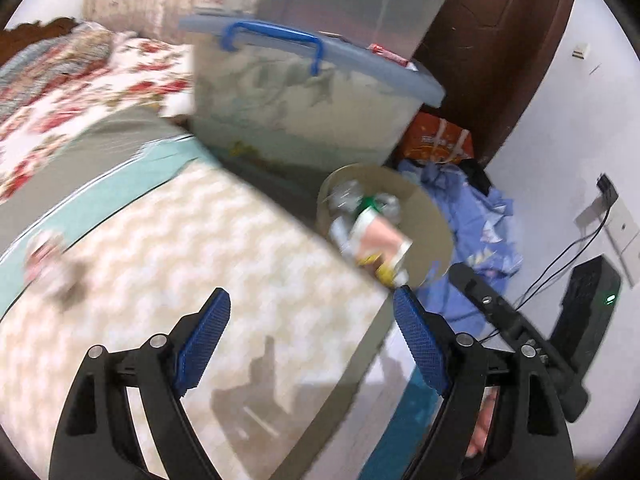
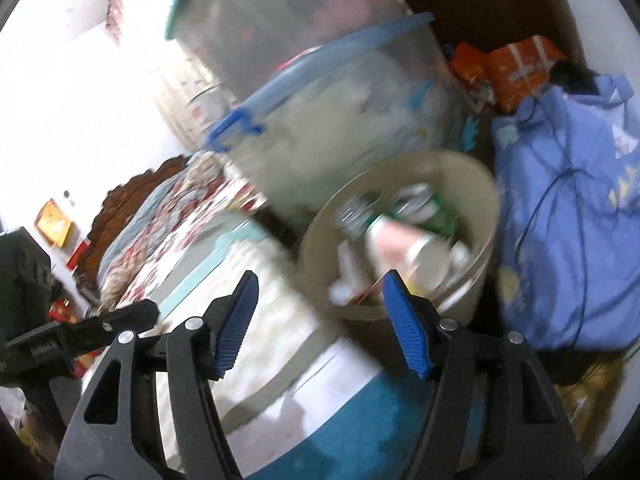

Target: Collect trash

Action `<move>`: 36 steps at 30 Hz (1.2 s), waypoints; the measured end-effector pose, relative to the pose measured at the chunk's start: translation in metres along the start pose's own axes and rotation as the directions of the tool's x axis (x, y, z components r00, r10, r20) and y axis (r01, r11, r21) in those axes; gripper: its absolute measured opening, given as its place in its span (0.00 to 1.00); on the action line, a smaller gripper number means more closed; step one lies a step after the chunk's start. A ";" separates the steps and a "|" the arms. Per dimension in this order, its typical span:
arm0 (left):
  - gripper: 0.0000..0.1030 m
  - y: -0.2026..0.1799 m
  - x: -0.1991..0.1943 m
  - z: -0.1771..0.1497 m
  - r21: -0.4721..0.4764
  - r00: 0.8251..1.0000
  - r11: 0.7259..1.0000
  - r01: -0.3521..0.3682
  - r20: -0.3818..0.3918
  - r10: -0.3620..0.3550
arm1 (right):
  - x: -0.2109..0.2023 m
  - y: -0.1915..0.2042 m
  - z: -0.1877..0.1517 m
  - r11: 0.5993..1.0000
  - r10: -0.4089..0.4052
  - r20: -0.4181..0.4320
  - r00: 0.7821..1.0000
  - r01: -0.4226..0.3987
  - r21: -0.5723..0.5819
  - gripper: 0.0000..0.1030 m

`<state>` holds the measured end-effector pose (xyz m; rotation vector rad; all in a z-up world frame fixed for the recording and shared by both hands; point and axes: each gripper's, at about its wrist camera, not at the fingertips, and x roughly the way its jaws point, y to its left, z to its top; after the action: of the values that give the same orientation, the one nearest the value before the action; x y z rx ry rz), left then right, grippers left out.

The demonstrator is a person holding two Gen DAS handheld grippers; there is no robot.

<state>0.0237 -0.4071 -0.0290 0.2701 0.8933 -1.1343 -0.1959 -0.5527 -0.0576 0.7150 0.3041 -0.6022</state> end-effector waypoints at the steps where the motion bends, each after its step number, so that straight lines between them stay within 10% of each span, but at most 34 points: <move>1: 0.77 0.006 -0.008 -0.008 0.000 1.000 1.000 -0.020 0.001 0.020 | -0.005 0.013 -0.012 1.000 0.011 -0.013 1.000 -0.012 -0.015 0.64; 15: 0.78 0.072 -0.133 -0.115 -0.076 0.970 0.974 -0.214 0.100 0.221 | -0.062 0.122 -0.108 0.989 0.064 -0.130 0.989 -0.080 -0.127 0.65; 36: 0.78 0.087 -0.194 -0.154 -0.107 0.937 0.959 -0.262 0.210 0.279 | -0.118 0.167 -0.116 0.979 0.059 -0.054 0.997 -0.068 -0.192 0.65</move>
<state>-0.0001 -0.1463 -0.0058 0.1908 0.6752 -0.8522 -0.1944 -0.3242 -0.0005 0.5499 0.3778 -0.4874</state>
